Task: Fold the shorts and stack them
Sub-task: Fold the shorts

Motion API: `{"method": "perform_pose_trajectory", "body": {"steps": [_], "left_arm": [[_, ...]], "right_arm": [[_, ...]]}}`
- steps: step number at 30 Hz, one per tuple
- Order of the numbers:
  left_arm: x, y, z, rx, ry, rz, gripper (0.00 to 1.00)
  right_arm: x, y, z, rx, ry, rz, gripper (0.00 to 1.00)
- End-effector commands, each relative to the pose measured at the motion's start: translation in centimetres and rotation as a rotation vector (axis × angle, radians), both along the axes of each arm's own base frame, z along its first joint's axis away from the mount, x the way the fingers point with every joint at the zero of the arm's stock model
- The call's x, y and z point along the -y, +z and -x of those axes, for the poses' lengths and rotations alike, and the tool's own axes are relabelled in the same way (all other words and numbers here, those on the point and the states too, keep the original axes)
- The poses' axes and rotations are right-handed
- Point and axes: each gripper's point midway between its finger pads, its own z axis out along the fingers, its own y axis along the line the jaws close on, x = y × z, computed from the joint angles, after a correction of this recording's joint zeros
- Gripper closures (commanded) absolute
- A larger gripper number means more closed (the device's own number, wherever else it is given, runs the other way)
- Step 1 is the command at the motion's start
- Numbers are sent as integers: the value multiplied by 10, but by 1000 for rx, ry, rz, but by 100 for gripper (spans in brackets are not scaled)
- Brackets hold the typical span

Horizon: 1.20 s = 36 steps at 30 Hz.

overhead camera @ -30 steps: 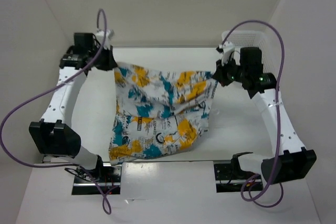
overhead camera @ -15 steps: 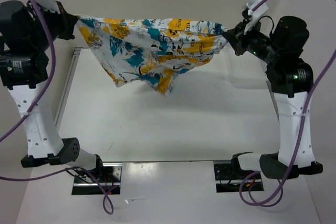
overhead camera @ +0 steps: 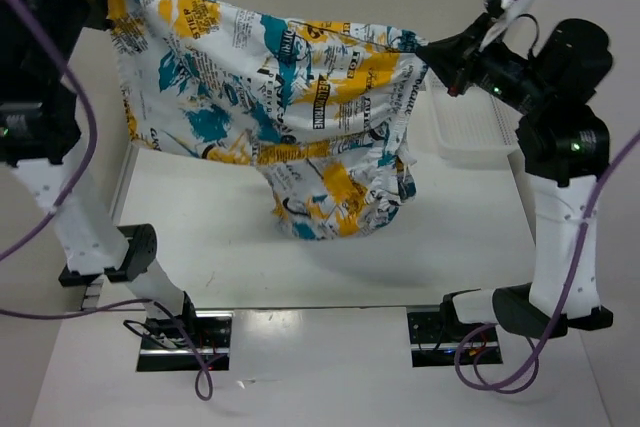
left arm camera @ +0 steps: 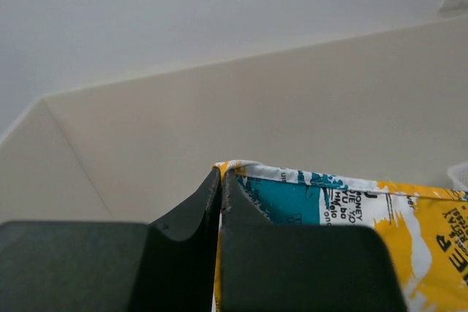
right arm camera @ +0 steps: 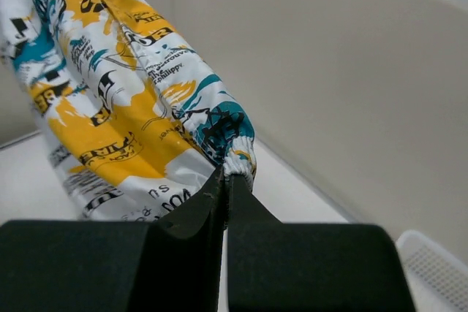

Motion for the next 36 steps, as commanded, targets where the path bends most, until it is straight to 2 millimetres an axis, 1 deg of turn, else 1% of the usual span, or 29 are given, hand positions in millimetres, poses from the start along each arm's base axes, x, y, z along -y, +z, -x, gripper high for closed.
{"method": "perform_pose_trajectory", "body": {"steps": [1, 2, 3, 4, 5, 6, 7, 8, 9, 10, 12, 13, 14, 15, 17, 18, 19, 20, 22, 25, 27, 28, 29, 31, 32, 33, 34, 35, 36], "left_arm": [[-18, -92, -113, -254, -3, 29, 100], [-14, -105, -126, -285, -17, 31, 100], [-10, -120, -140, -317, -27, 34, 100], [-8, -146, -165, -370, -38, 39, 100], [1, -159, -177, -394, -58, 38, 100], [5, -170, -189, -412, -68, 38, 100], [7, -202, -214, -466, -64, 42, 100], [12, -201, -221, -447, -65, 38, 100], [21, -211, -231, -456, -64, 35, 100], [26, -238, -251, -491, -67, 34, 100], [44, -252, -264, -496, -84, 26, 100], [50, -270, -275, -516, -93, 24, 100], [50, -281, -280, -535, -92, 24, 100], [59, -292, -284, -553, -105, 21, 100], [68, -309, -292, -574, -125, 18, 100], [74, -326, -296, -609, -133, 16, 100], [72, -327, -297, -605, -124, 16, 100], [72, -325, -298, -594, -124, 16, 100], [72, -332, -297, -617, -124, 16, 100], [77, -330, -276, -674, -160, 18, 100], [81, -340, -248, -784, -192, 23, 100], [85, -350, -238, -840, -217, 29, 100], [86, -363, -216, -937, -225, 36, 100], [80, -388, -204, -1054, -214, 48, 100], [78, -377, -188, -1078, -229, 61, 100], [84, -384, -178, -1125, -261, 74, 100], [80, -418, -166, -1251, -260, 96, 100], [85, -403, -150, -1237, -269, 88, 100], [86, -408, -138, -1275, -277, 96, 100]], "right_arm": [[2, -66, -74, -199, -85, -7, 100], [2, -79, -86, -223, -95, -3, 100], [2, -108, -107, -291, -113, 10, 100], [3, -120, -118, -313, -128, 15, 100], [4, -135, -128, -346, -146, 23, 100], [7, -158, -151, -392, -183, 35, 100], [9, -168, -162, -409, -208, 42, 100], [12, -182, -172, -436, -232, 51, 100], [18, -182, -185, -425, -284, 54, 100], [22, -204, -201, -466, -317, 70, 100], [39, -210, -224, -451, -434, 81, 100], [43, -230, -238, -478, -470, 96, 100], [48, -237, -244, -483, -503, 103, 100], [52, -244, -248, -493, -529, 112, 100], [54, -278, -253, -550, -539, 152, 100], [54, -287, -253, -569, -538, 160, 100], [54, -290, -254, -569, -538, 160, 100], [52, -307, -257, -598, -525, 181, 100], [53, -315, -259, -602, -520, 206, 100], [57, -327, -261, -592, -513, 274, 100], [60, -340, -260, -602, -516, 311, 100], [61, -343, -254, -613, -511, 329, 100], [63, -339, -250, -596, -504, 350, 100], [66, -351, -236, -635, -472, 383, 100], [70, -344, -230, -623, -461, 391, 100], [69, -344, -224, -625, -448, 398, 100], [74, -347, -216, -644, -442, 408, 100], [79, -337, -209, -631, -425, 403, 100], [81, -342, -199, -658, -407, 411, 100]]}}
